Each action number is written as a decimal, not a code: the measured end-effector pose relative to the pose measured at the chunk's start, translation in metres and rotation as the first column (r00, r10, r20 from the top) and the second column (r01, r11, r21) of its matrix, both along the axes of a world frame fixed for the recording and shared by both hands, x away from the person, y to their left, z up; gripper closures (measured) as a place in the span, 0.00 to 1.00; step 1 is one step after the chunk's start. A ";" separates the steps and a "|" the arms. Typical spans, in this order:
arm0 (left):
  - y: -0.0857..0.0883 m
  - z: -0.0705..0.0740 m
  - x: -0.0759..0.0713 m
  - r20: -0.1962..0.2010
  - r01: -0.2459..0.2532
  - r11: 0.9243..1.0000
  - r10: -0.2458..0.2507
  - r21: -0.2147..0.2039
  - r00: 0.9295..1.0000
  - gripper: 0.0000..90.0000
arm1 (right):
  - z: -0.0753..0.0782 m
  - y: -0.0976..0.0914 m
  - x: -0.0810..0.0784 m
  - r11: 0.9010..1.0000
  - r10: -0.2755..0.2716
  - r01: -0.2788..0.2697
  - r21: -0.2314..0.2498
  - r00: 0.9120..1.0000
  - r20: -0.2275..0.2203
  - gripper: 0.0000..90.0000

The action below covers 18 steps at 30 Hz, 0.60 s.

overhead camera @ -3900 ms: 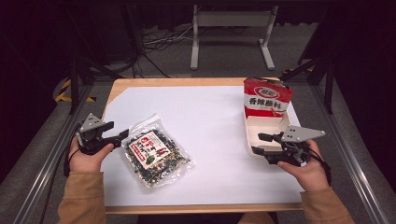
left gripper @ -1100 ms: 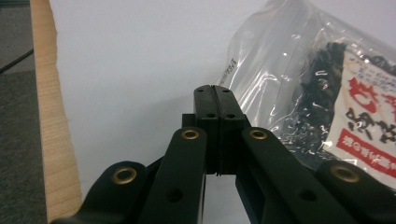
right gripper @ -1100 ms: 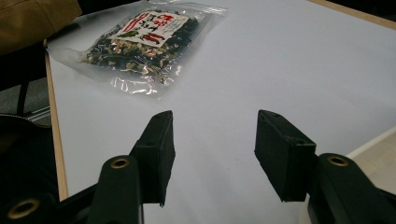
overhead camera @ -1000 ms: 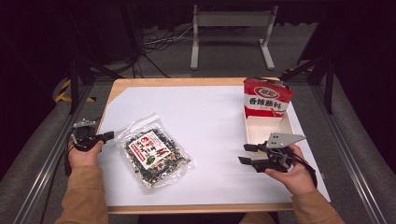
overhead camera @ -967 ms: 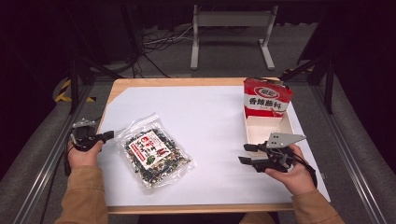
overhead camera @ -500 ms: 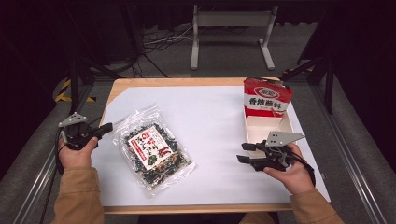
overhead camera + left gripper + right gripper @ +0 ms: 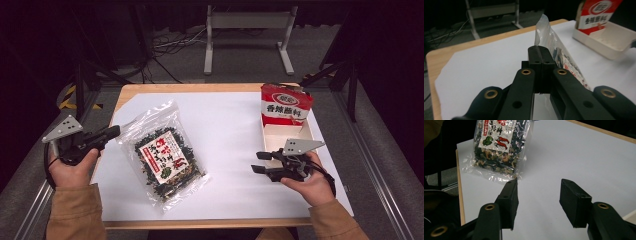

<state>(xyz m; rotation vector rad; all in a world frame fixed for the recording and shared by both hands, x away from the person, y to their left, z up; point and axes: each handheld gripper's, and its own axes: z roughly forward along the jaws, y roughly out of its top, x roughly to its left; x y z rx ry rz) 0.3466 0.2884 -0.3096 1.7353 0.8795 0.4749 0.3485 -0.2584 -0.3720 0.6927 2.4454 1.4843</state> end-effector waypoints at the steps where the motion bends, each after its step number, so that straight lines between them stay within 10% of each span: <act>1: -0.002 0.003 -0.003 0.009 0.011 1.000 -0.011 -0.002 1.000 1.00 | 0.000 0.000 0.000 1.000 -0.001 0.001 0.001 1.000 0.001 0.54; 5: -0.005 0.012 -0.010 0.029 0.084 0.995 -0.082 -0.053 0.996 1.00 | 0.002 0.000 -0.001 1.000 0.004 -0.004 0.013 1.000 0.004 0.54; 18: -0.017 0.025 -0.022 0.066 0.147 0.989 -0.145 -0.034 0.987 1.00 | 0.006 0.018 0.002 0.997 0.021 -0.024 0.074 0.998 0.051 0.54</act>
